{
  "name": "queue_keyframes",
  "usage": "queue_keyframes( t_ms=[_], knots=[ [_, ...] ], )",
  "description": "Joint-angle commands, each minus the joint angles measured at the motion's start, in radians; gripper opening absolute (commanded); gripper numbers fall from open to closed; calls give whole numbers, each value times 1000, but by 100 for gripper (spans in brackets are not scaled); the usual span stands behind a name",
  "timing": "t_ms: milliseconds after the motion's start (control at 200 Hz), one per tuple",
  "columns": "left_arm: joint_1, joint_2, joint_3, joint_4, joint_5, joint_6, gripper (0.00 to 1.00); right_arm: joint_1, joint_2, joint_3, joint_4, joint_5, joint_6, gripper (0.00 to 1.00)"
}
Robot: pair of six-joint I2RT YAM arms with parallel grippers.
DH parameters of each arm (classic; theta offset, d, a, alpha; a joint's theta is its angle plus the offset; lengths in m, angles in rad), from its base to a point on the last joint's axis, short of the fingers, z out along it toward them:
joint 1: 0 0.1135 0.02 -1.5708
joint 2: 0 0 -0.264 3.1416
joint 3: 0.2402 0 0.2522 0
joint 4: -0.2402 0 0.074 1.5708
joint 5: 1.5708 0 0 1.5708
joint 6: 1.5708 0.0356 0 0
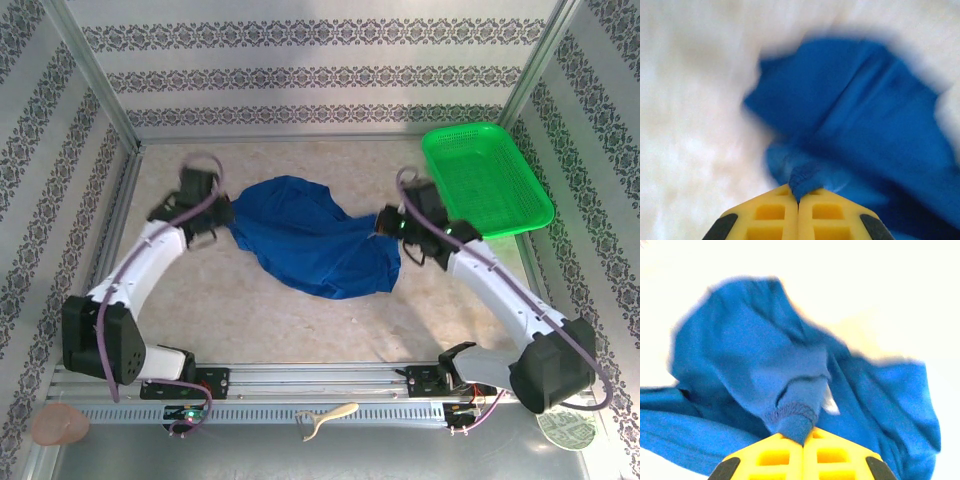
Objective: Fold the inside-out t-shirt
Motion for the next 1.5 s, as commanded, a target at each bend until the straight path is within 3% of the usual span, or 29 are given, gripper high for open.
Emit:
queue_keyframes(
  t_ms=[0,155,265,480,654,779,964,1149,1299,1399,1499],
  knots=[
    [43,29,387,-170,90,58,0,-81,26,299,-23,-88,-24,0],
    [53,162,947,-326,130,39,0,-160,57,674,-122,-121,-15,0],
    [53,204,1172,-374,156,-2,0,-210,36,812,-149,-143,6,0],
    [52,85,1182,-289,179,-76,0,-287,-55,904,-151,-193,34,0],
    [53,2,1207,-219,147,-111,0,-294,-80,1036,-176,-209,27,0],
    [53,42,1241,-238,158,-115,0,-294,-77,1068,-186,-208,21,0],
    [53,171,1188,-250,185,-81,0,-293,-27,966,-147,-215,23,0],
    [84,390,1279,-256,171,-10,0,-293,122,921,-60,-225,11,0],
    [143,631,1516,-277,209,-55,0,-293,315,1001,0,-244,20,0],
    [194,744,1614,-159,297,-205,0,-295,467,1168,-5,-276,30,0],
    [226,766,1617,61,332,-375,0,-303,638,1511,-84,-305,35,0]
  ],
)
